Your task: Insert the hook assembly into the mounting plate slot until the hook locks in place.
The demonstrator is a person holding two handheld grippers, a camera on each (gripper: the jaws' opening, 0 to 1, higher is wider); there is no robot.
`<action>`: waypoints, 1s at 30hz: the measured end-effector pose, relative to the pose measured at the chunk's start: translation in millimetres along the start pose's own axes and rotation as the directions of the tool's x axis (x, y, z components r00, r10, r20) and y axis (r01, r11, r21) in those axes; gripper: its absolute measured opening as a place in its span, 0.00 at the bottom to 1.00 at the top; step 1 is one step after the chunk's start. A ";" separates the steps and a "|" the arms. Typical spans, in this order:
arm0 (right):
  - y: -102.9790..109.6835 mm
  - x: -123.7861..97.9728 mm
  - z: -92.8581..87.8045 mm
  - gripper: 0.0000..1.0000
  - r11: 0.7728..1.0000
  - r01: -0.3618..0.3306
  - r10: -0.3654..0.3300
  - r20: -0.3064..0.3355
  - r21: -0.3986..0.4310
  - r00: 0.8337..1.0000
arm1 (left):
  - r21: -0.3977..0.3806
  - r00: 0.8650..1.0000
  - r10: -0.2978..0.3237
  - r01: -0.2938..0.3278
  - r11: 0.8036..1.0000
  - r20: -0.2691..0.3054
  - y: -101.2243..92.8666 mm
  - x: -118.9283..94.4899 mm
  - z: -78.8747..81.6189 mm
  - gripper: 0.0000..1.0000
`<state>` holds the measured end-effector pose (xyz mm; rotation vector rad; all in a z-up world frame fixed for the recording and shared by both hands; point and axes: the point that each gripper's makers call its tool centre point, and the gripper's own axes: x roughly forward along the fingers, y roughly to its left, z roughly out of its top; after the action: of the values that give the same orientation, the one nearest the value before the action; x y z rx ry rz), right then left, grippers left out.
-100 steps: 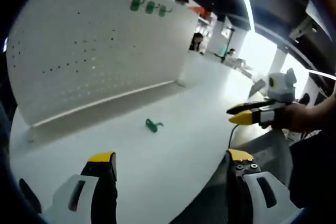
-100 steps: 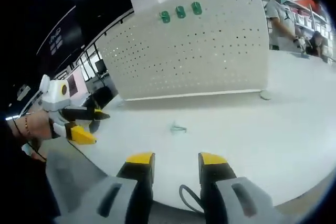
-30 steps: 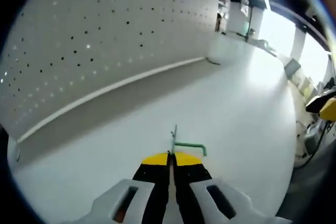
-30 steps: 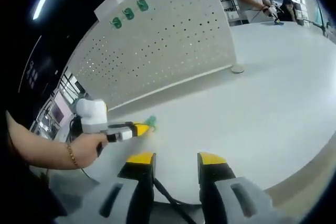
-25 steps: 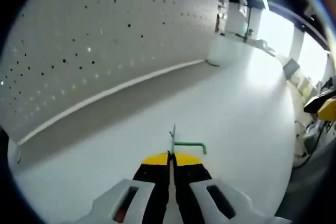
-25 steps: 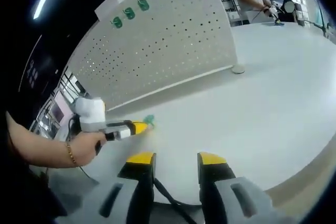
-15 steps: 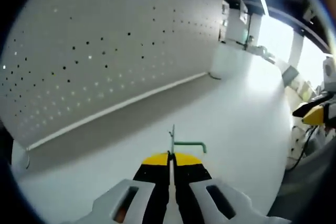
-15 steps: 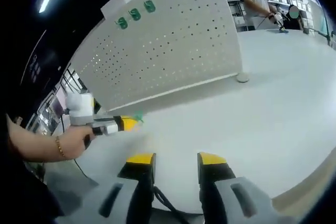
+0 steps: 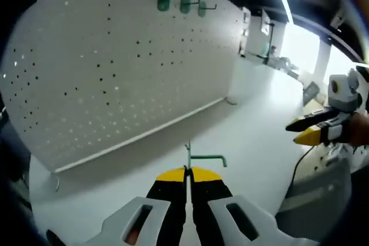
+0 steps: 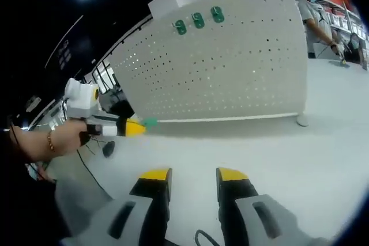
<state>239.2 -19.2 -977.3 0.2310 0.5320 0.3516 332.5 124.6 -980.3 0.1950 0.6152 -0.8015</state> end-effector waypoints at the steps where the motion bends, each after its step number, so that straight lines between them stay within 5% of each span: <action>1: 3.4 0.6 2.2 0.28 1.000 -0.009 0.009 0.004 -0.007 1.000 | 0.005 1.000 0.005 -0.005 1.000 0.004 2.3 -6.0 3.1 0.01; 10: 36.5 10.8 23.2 0.28 0.994 -0.083 0.085 0.022 -0.076 0.996 | 0.026 1.000 -0.001 0.001 1.000 -0.001 3.2 -47.5 16.9 0.01; 18: 87.2 27.1 39.0 0.28 0.963 -0.199 0.204 0.008 -0.181 0.979 | 0.038 0.999 0.019 -0.017 0.999 -0.038 7.7 -74.0 7.0 0.01; 25: 143.0 41.4 43.2 0.27 0.904 -0.326 0.328 -0.040 -0.278 0.944 | -0.027 0.997 -0.004 0.001 1.000 -0.077 9.1 -82.4 -8.1 0.01; 30: 174.4 52.5 37.2 0.26 0.857 -0.385 0.380 -0.084 -0.343 0.921 | -0.047 0.996 -0.009 0.005 0.999 -0.087 6.1 -86.9 -3.7 0.01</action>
<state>254.7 155.9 -916.9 -0.0199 0.4234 0.8316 289.0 183.4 -932.9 0.1862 0.7165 -0.7880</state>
